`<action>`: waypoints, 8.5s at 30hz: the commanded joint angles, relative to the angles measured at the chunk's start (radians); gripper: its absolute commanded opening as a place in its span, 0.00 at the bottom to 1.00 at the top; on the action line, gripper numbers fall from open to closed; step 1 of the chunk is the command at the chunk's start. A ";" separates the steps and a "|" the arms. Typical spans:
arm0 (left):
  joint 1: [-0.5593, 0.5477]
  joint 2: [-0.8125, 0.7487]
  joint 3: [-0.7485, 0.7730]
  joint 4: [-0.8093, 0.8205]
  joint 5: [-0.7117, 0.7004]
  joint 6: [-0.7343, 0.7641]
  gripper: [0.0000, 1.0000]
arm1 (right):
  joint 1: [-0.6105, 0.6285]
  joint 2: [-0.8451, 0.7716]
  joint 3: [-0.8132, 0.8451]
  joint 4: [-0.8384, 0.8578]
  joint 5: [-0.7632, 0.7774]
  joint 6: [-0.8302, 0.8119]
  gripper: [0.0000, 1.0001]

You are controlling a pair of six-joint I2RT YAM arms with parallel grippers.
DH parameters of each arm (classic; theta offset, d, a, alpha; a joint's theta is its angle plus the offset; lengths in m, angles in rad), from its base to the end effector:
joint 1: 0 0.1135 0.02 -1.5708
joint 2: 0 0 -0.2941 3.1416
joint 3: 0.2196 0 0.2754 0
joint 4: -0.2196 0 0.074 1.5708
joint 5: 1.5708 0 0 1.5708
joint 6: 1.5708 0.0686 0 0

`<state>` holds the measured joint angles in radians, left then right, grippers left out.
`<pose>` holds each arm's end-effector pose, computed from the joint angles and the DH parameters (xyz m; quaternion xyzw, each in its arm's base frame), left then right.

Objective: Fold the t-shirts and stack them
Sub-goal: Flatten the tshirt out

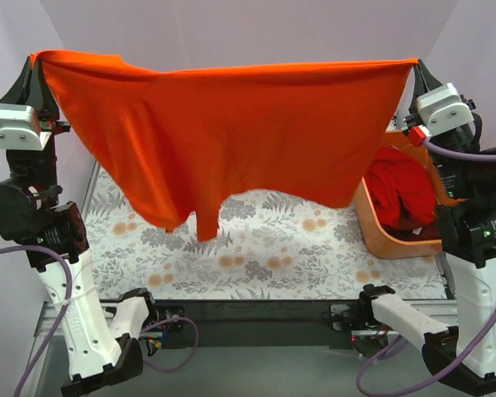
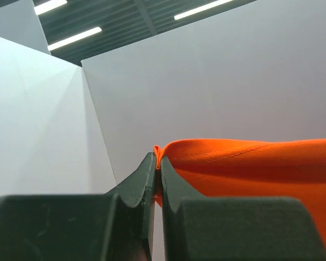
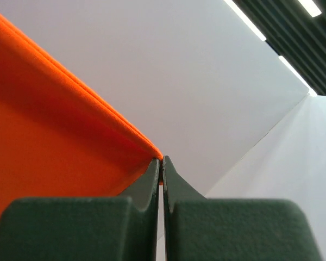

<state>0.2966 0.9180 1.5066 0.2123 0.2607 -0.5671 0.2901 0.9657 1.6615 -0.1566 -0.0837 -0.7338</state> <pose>0.1288 0.0209 0.6470 -0.0464 0.3886 -0.1723 0.9040 0.1351 0.0463 0.6468 -0.2731 0.4118 -0.1711 0.8524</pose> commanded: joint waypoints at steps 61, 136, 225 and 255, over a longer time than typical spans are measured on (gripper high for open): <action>-0.109 0.223 -0.486 -0.318 0.249 0.246 0.00 | 0.077 0.302 -0.632 0.290 -0.151 -0.243 0.01; -0.082 0.845 -0.020 -1.136 0.117 0.285 0.45 | 0.009 0.504 -0.517 -0.738 -0.232 0.192 0.57; -0.091 0.772 -0.089 -1.117 0.054 0.314 0.46 | 0.023 0.742 -0.434 -0.793 -0.449 0.244 0.41; -0.091 0.792 -0.054 -1.130 0.038 0.331 0.46 | 0.233 0.955 -0.175 -0.775 -0.550 0.277 0.50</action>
<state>0.2035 1.7317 1.4166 -0.9100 0.2955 -0.2466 0.5797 2.0048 1.4895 -0.9180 -0.7147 -0.4309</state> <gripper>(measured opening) 0.457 0.509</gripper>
